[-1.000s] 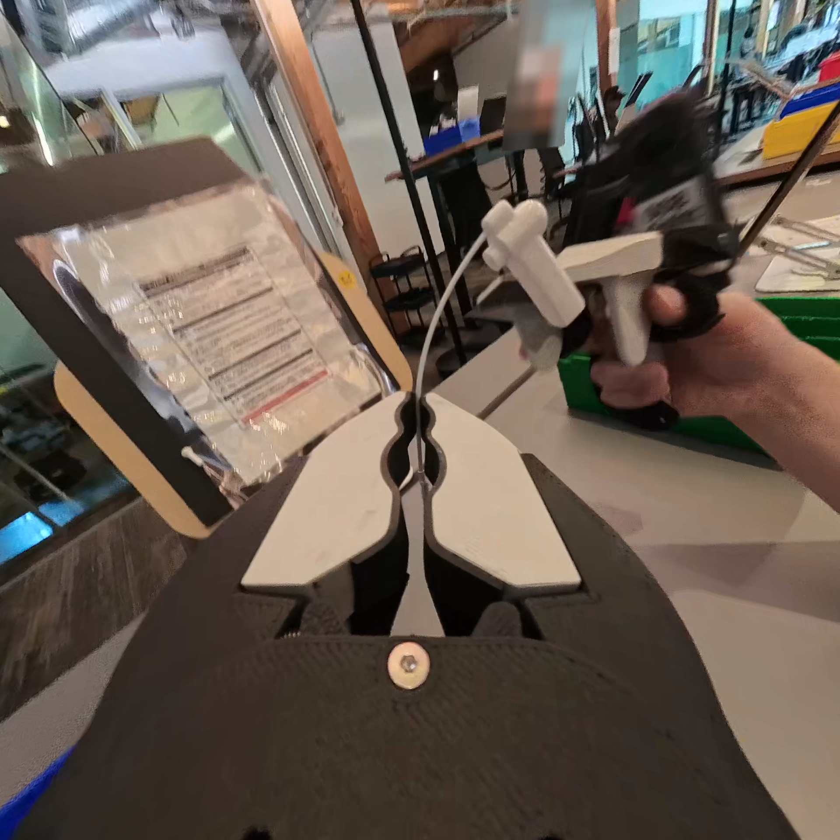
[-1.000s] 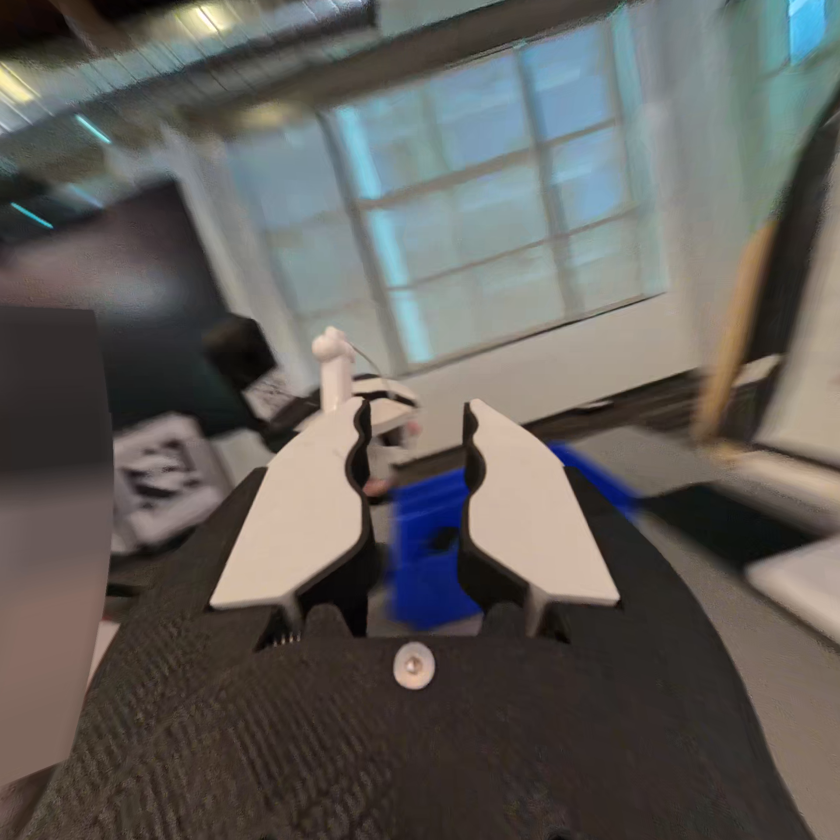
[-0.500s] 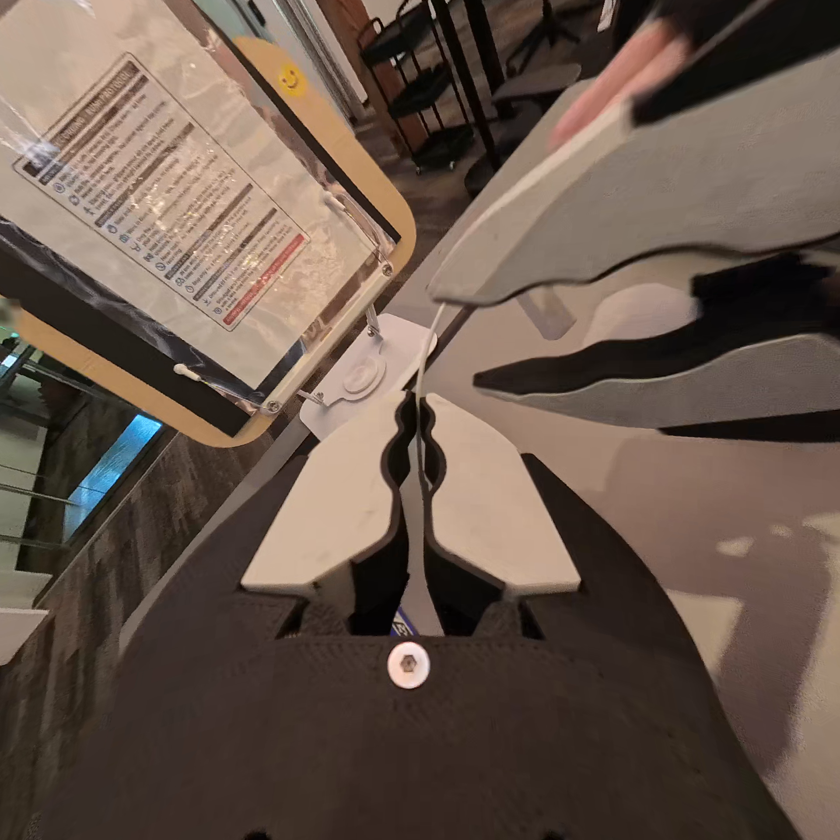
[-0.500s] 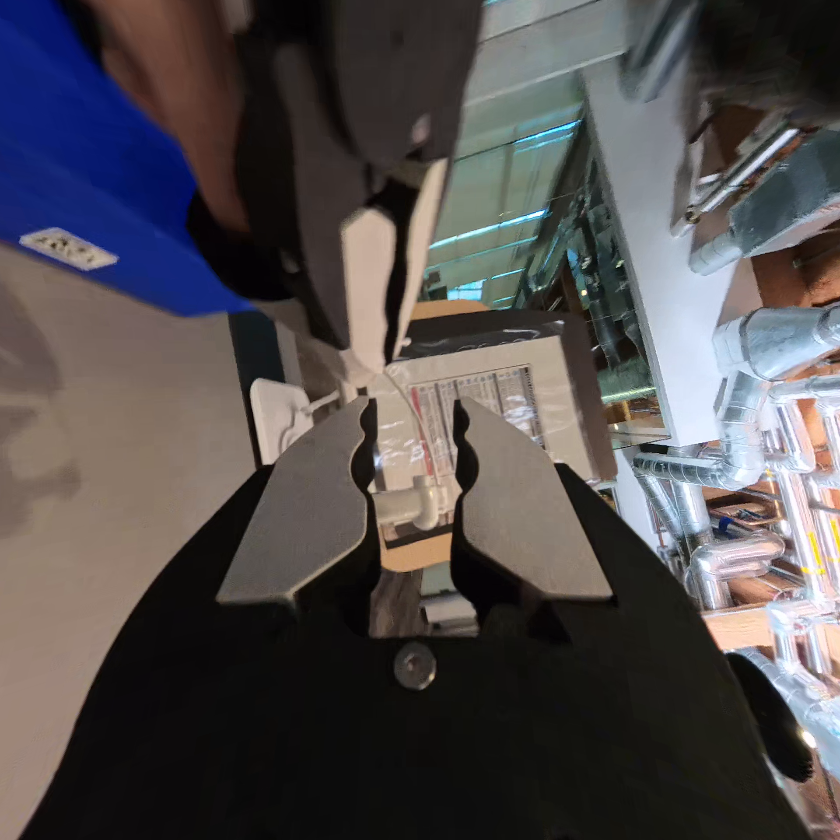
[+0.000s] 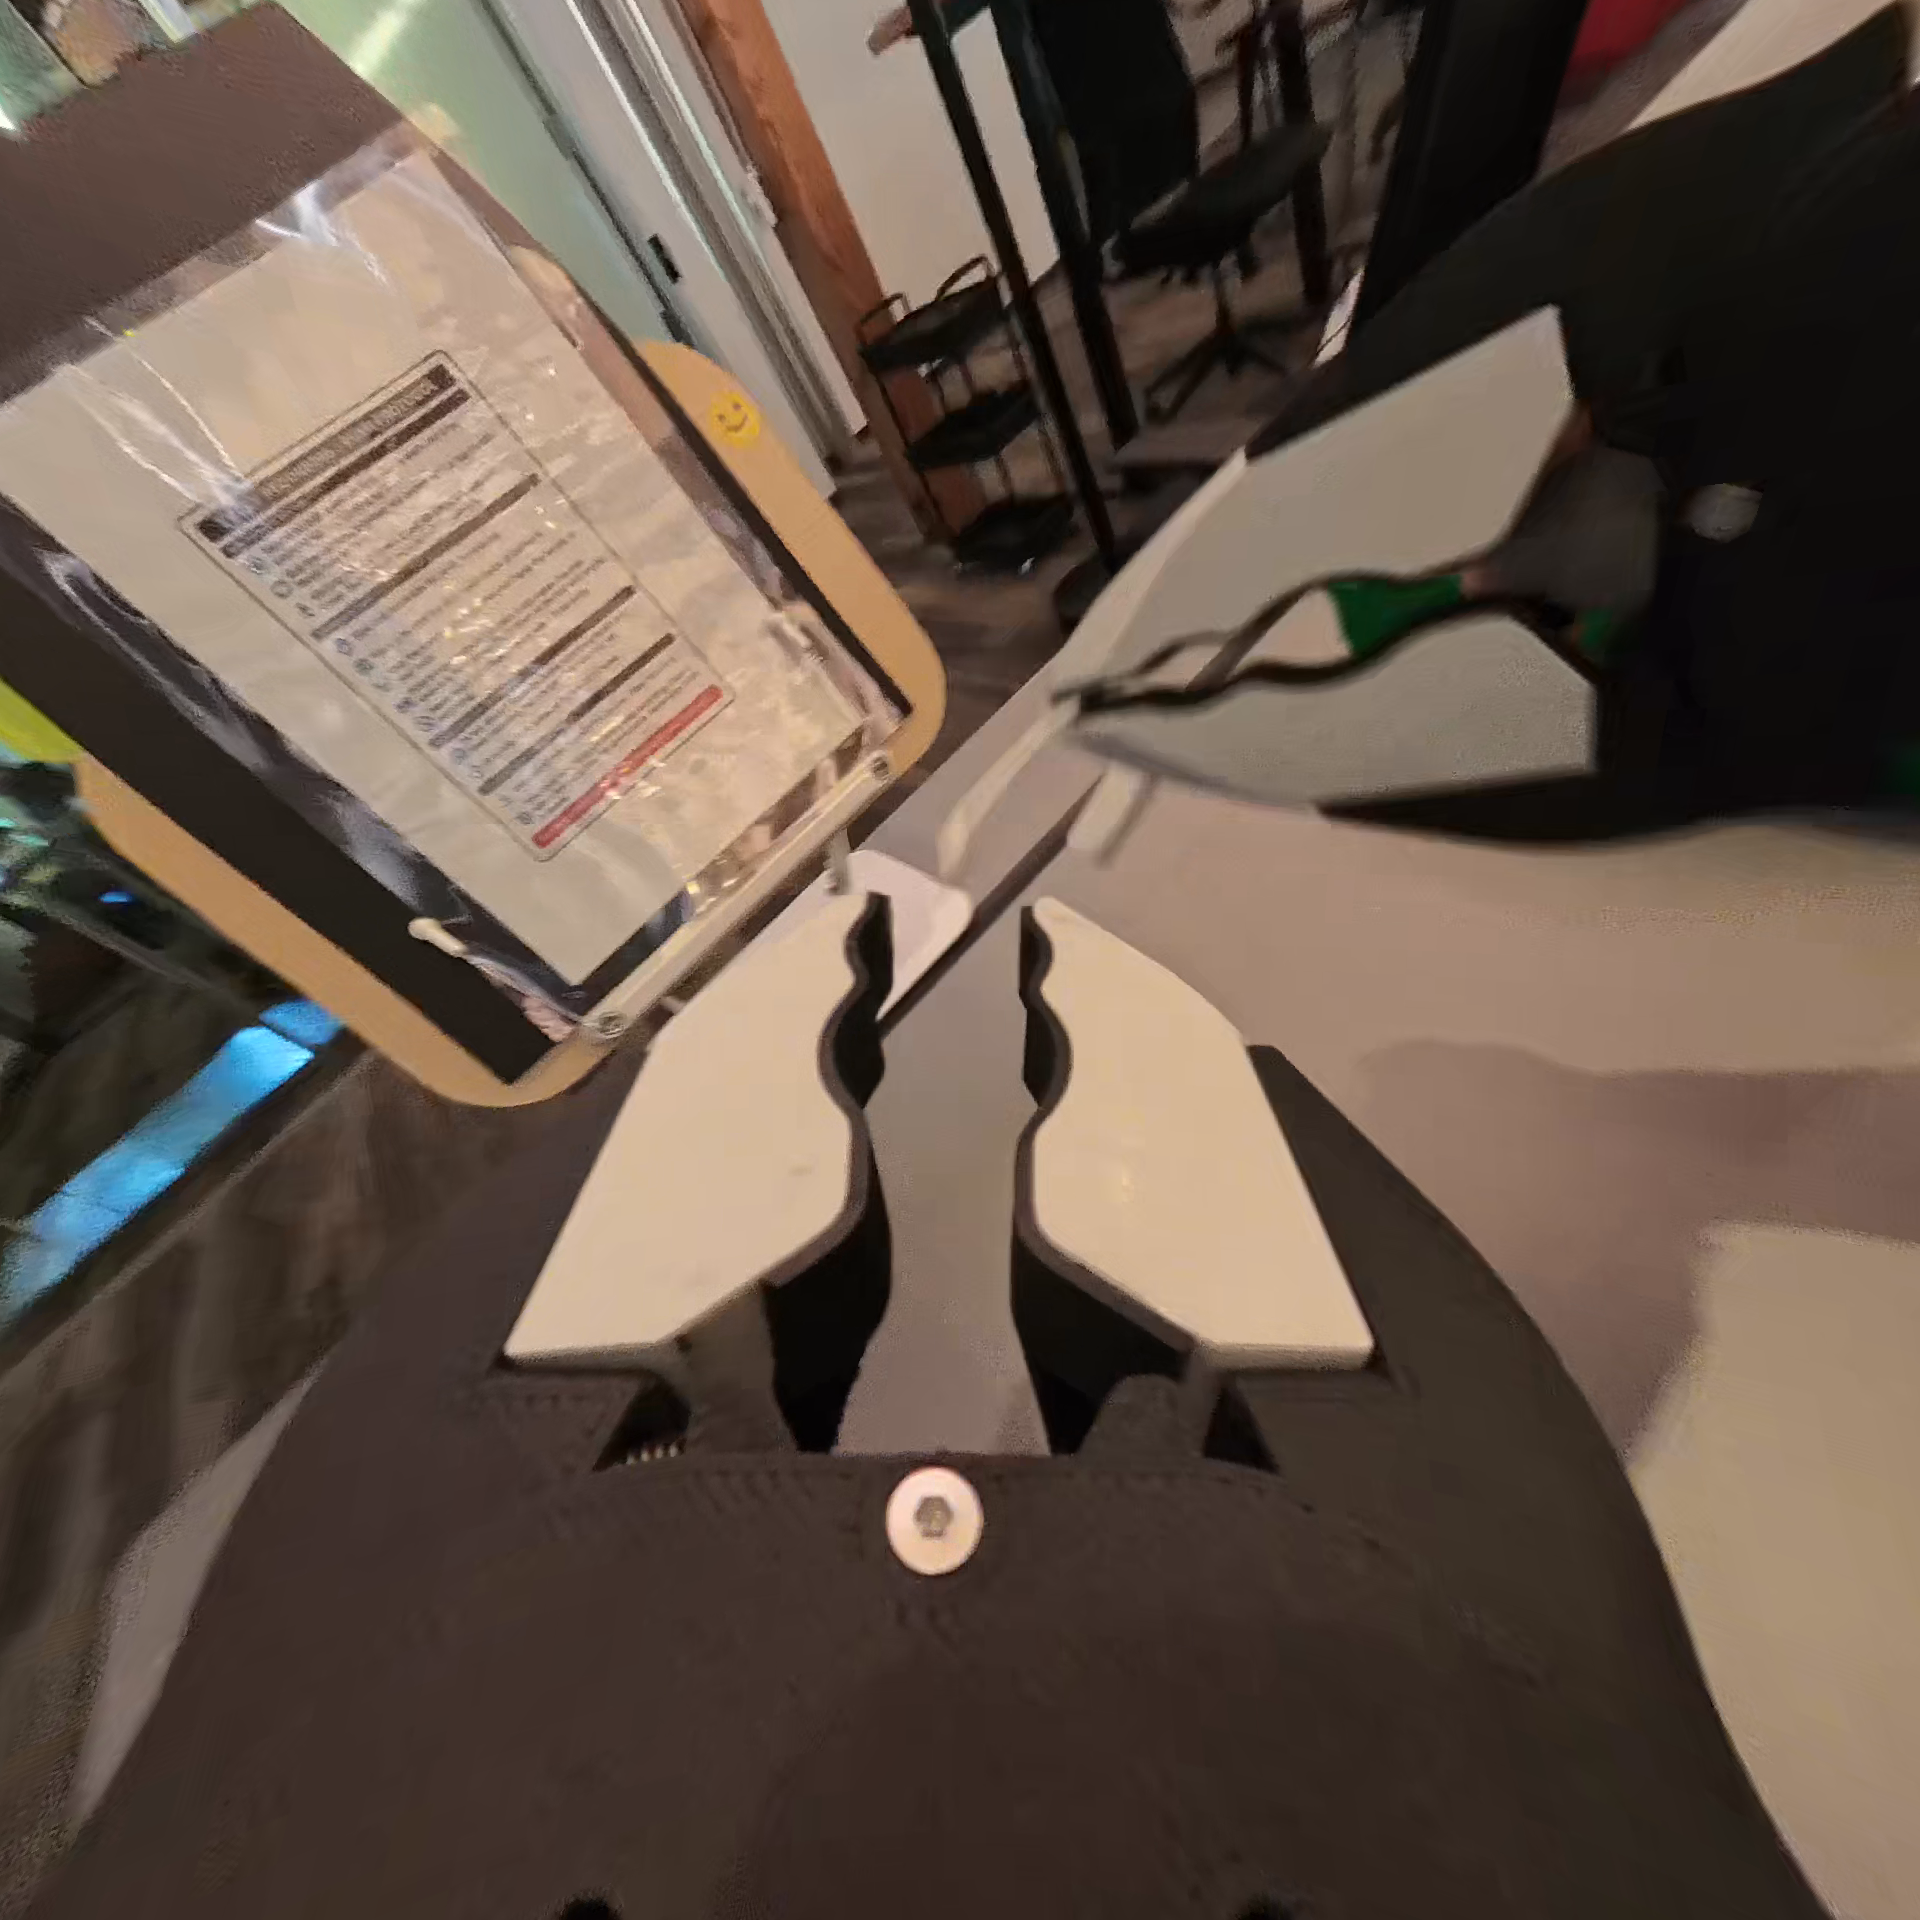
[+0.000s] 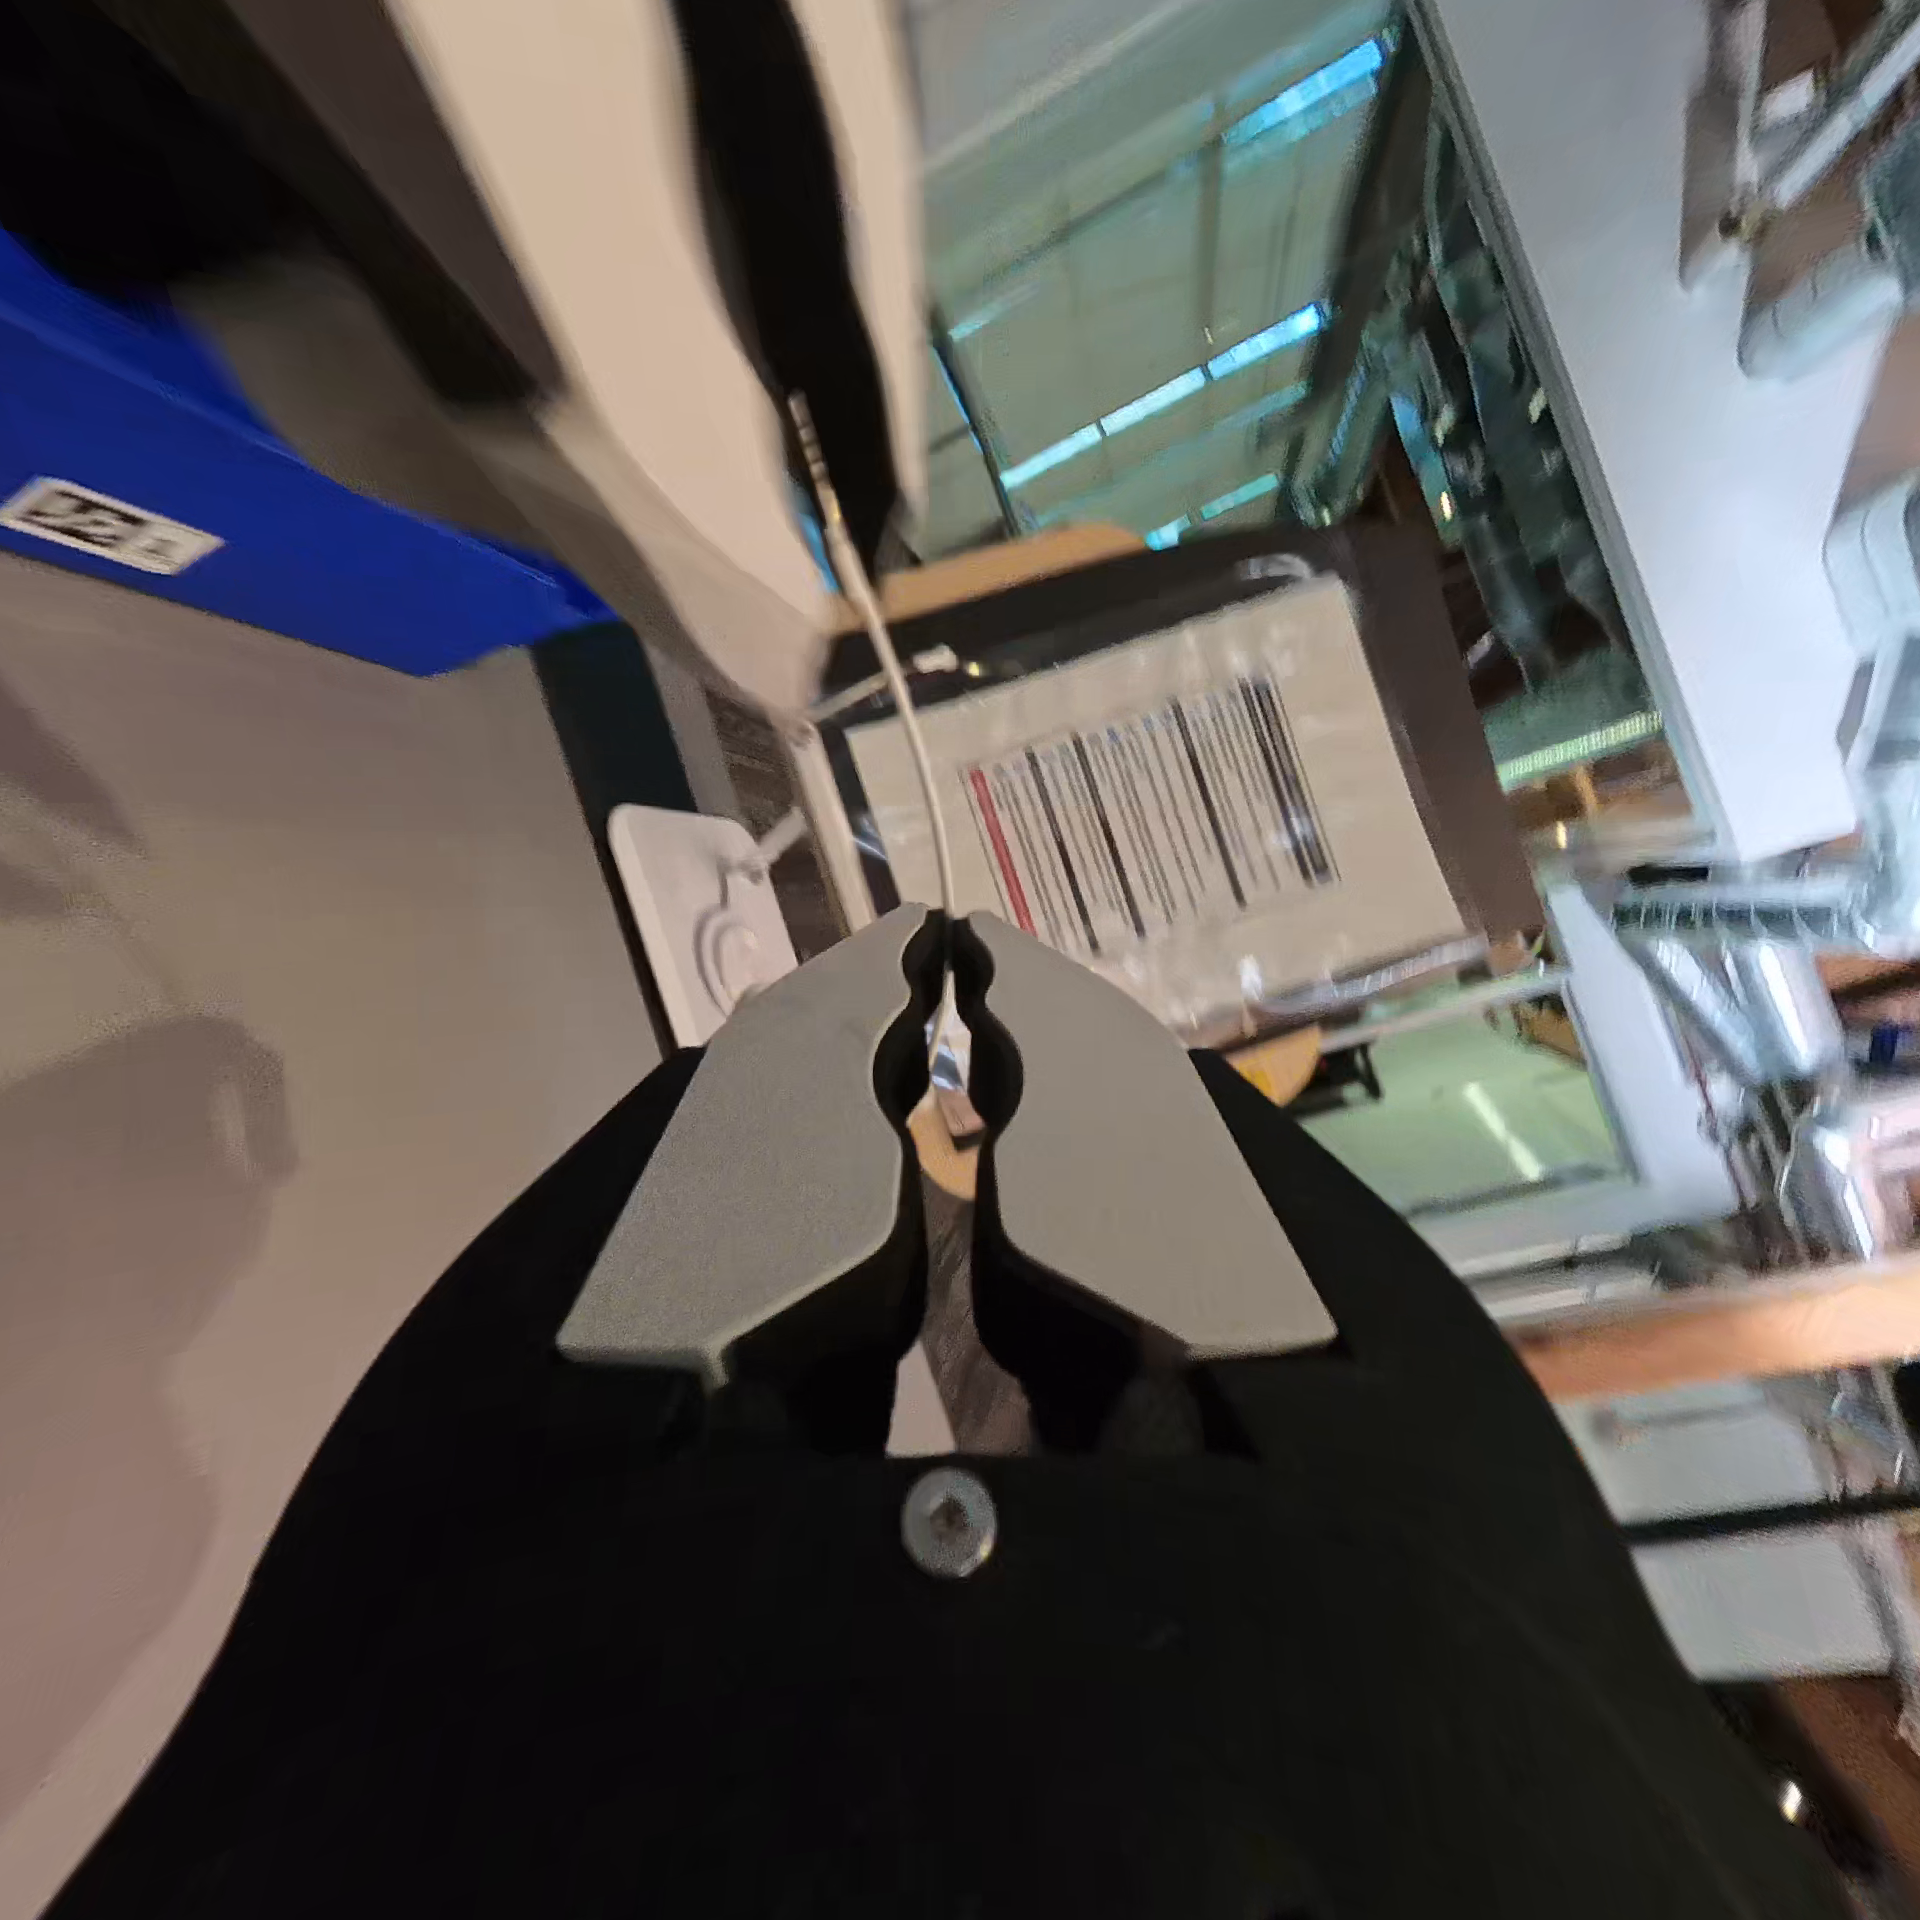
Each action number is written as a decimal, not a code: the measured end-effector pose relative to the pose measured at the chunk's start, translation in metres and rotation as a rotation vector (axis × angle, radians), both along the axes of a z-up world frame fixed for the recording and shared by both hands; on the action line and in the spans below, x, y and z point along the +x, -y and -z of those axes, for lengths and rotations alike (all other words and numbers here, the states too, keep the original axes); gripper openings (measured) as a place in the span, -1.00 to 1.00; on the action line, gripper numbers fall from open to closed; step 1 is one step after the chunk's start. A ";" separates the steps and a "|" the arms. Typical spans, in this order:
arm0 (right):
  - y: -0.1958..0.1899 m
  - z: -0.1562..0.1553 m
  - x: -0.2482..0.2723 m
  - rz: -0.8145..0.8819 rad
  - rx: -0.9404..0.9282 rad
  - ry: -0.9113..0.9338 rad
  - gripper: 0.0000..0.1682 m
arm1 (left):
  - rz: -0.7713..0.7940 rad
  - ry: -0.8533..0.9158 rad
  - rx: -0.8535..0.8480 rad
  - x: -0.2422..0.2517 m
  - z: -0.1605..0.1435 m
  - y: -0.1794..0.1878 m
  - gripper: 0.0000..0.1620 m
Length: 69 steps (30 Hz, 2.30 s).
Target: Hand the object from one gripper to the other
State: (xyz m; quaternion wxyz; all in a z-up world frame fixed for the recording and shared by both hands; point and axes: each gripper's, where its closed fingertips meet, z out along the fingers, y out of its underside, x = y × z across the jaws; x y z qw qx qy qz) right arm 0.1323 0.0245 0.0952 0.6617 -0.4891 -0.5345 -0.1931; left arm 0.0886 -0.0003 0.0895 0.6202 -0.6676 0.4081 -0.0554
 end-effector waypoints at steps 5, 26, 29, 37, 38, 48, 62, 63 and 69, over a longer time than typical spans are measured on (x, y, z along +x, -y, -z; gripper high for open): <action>-0.041 -0.018 0.154 0.306 -0.259 -0.460 -0.97 | 0.102 0.131 -0.018 -0.003 -0.026 0.031 -0.74; -0.016 0.127 0.379 0.863 -0.956 -1.097 -0.65 | 0.022 -0.140 0.017 0.019 0.001 0.051 -0.81; -0.014 0.069 0.358 0.693 -0.786 -1.145 -0.64 | -0.262 -0.358 0.043 -0.020 0.022 0.014 -0.82; 0.040 -0.084 0.270 0.292 -0.166 -0.936 -0.38 | -0.805 -0.971 0.170 -0.118 0.045 -0.043 -1.00; 0.046 -0.092 0.253 0.270 -0.105 -0.863 -0.36 | -0.809 -0.981 0.163 -0.119 0.048 -0.046 -1.00; 0.065 -0.024 0.049 -0.032 -0.106 0.030 -0.45 | -0.759 -1.136 0.222 -0.091 0.066 -0.055 -1.00; 0.153 0.041 -0.066 -0.411 -0.038 0.425 -0.58 | -0.615 -1.082 0.126 -0.062 0.100 -0.059 -1.00; 0.161 0.039 -0.069 -0.439 -0.032 0.418 -0.59 | -0.636 -1.020 0.085 -0.074 0.094 -0.057 -1.00; 0.166 0.013 -0.062 -0.463 -0.045 0.263 -0.60 | -0.834 -0.463 -0.440 -0.199 0.095 -0.016 -0.77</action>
